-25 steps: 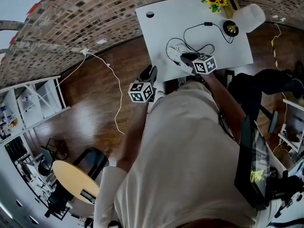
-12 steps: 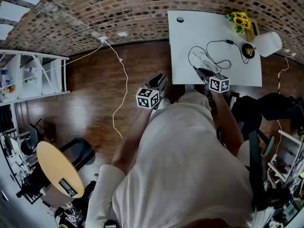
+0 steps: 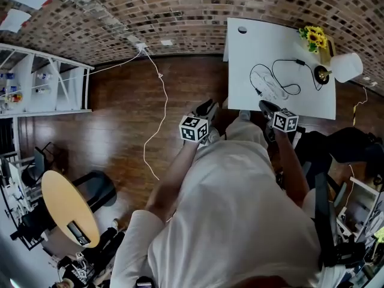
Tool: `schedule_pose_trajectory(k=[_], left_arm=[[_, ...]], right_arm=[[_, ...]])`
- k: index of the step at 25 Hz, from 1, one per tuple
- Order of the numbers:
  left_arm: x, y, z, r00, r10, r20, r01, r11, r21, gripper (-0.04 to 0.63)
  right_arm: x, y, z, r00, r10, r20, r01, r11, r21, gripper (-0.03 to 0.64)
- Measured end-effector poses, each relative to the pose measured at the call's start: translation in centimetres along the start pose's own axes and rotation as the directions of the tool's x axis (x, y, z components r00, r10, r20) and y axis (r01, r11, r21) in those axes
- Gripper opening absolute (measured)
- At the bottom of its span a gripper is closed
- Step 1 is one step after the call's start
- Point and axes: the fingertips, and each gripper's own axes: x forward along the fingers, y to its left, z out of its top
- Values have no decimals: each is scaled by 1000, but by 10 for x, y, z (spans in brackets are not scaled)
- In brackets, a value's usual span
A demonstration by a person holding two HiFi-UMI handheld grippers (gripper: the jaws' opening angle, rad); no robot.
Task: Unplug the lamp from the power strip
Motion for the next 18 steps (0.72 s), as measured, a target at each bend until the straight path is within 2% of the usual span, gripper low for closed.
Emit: schedule_pose_trajectory(k=[10, 15, 18], left_arm=[[-1, -11, 0, 998, -60, -6, 60, 998, 5, 100], [1, -14, -10, 995, -85, -43, 85, 996, 15, 101], [-2, -15, -18, 995, -78, -60, 79, 997, 25, 100]], right_arm=[[-16, 15, 0, 998, -28, 47, 29, 999, -18, 15], [-24, 23, 3, 996, -27, 90, 28, 999, -15, 15], [-25, 15, -9, 995, -33, 93, 31, 999, 18, 15]])
